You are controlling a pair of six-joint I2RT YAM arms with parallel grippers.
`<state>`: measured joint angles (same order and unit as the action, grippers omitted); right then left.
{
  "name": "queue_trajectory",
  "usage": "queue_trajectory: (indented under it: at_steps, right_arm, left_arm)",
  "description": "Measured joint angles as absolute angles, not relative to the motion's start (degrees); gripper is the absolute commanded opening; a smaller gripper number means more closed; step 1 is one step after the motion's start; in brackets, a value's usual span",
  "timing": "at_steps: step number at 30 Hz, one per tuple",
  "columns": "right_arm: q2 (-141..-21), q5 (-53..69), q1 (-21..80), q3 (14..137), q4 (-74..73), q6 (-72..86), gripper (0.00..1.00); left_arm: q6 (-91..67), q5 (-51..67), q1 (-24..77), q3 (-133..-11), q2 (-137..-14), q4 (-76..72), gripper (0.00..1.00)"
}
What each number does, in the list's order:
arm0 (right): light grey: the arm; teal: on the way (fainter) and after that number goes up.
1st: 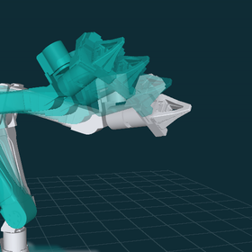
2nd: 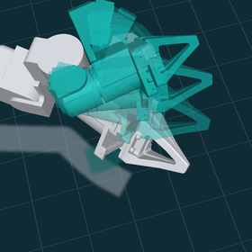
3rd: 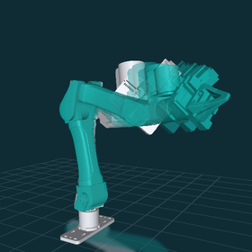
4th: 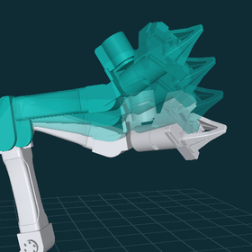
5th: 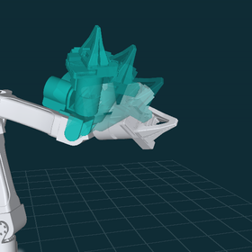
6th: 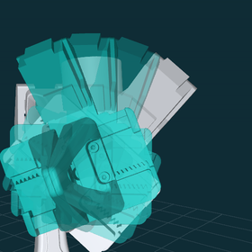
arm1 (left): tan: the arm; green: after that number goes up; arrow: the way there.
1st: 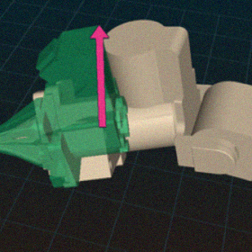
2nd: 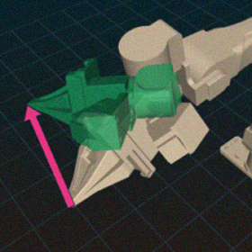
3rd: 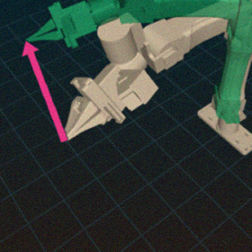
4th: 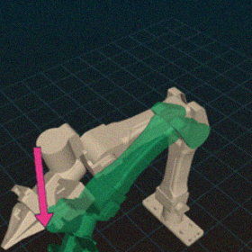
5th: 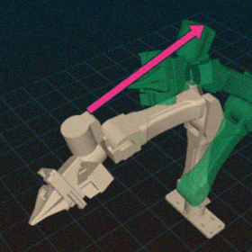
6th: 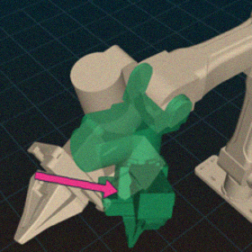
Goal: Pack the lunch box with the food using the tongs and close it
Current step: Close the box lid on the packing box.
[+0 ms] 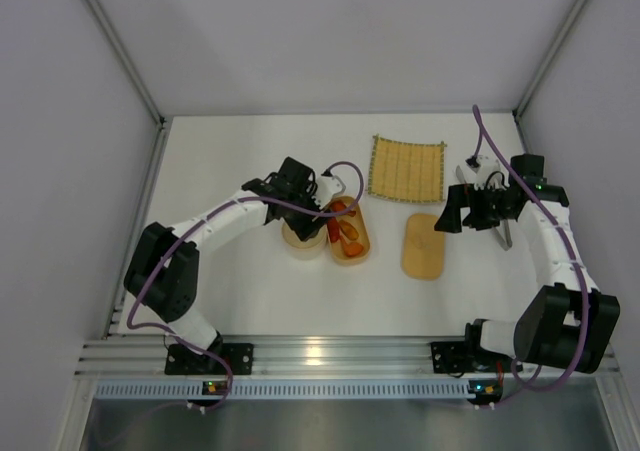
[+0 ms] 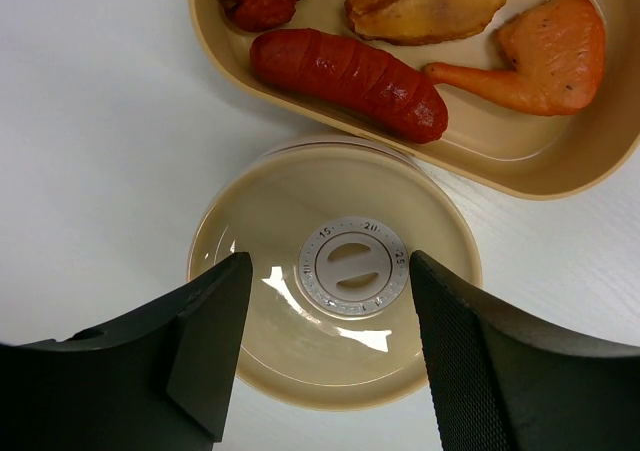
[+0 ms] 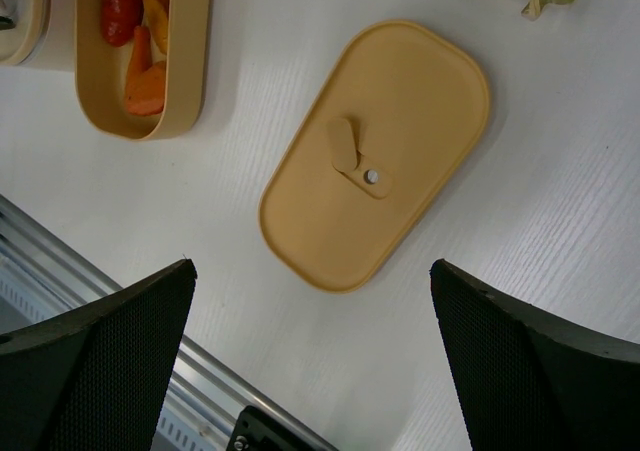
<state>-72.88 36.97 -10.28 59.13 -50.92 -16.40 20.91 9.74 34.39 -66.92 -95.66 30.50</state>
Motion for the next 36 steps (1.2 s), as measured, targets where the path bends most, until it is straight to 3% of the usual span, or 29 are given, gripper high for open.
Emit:
queue_trajectory:
  at_steps: [36]
  right_arm:
    - [-72.88,37.5,-9.13,59.13,-50.89,-16.23,0.99]
  left_arm:
    - [23.92,9.78,34.65,-59.92,-87.74,33.87,0.71]
